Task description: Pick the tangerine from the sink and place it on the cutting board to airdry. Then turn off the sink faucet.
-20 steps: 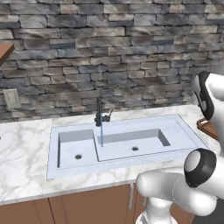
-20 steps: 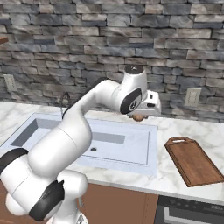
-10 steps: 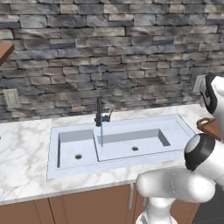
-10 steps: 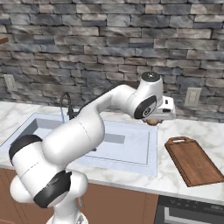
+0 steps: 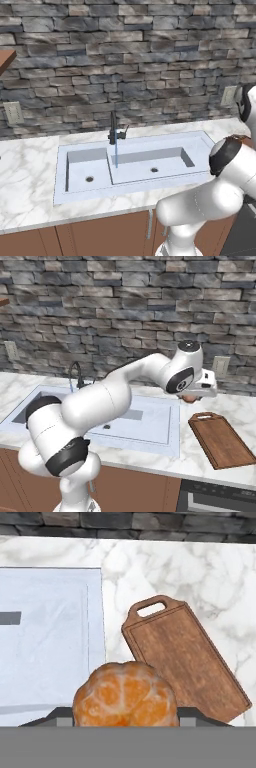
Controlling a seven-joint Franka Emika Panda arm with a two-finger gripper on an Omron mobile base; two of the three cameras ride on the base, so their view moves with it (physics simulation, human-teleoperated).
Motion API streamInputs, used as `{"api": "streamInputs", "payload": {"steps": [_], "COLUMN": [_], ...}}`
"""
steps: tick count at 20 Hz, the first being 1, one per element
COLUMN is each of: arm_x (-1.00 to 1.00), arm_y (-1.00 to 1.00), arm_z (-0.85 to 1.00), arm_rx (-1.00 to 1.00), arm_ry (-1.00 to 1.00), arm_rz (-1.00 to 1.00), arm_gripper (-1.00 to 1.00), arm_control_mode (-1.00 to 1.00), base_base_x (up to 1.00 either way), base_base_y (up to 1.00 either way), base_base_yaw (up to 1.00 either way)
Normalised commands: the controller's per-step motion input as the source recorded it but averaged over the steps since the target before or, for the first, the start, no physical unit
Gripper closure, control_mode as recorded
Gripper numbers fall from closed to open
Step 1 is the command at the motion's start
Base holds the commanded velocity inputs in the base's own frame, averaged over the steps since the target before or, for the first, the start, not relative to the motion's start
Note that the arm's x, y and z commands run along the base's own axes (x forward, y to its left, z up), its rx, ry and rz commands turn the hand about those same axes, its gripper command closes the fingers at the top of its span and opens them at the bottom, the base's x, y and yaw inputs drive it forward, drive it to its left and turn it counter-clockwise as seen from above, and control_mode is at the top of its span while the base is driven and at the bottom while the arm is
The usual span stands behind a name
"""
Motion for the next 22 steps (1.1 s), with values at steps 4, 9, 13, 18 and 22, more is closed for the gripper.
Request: {"api": "streamInputs", "payload": {"steps": [4, 9, 13, 18, 22], "arm_x": [0.11, 0.08, 0.02, 0.02, 0.02], "arm_y": [-0.36, -0.37, -0.33, -0.27, -0.25], "arm_z": [-0.07, -0.26, -0.35, -0.20, -0.16], "arm_rx": [0.01, 0.01, 0.00, 0.02, 0.04], "arm_ry": [0.05, 0.06, 0.01, 0.00, 0.00], "arm_rz": [-0.18, -0.12, -0.02, 0.00, 0.00], "arm_gripper": [1.00, 1.00, 1.00, 1.00, 1.00], "arm_control_mode": [-1.00, -1.00, -1.00, -1.00, -1.00], "base_base_x": [0.00, 0.00, 0.00, 0.00, 0.00], "base_base_y": [0.00, 0.00, 0.00, 0.00, 0.00], "base_base_yaw": [0.00, 0.00, 0.00, 0.00, 0.00]}}
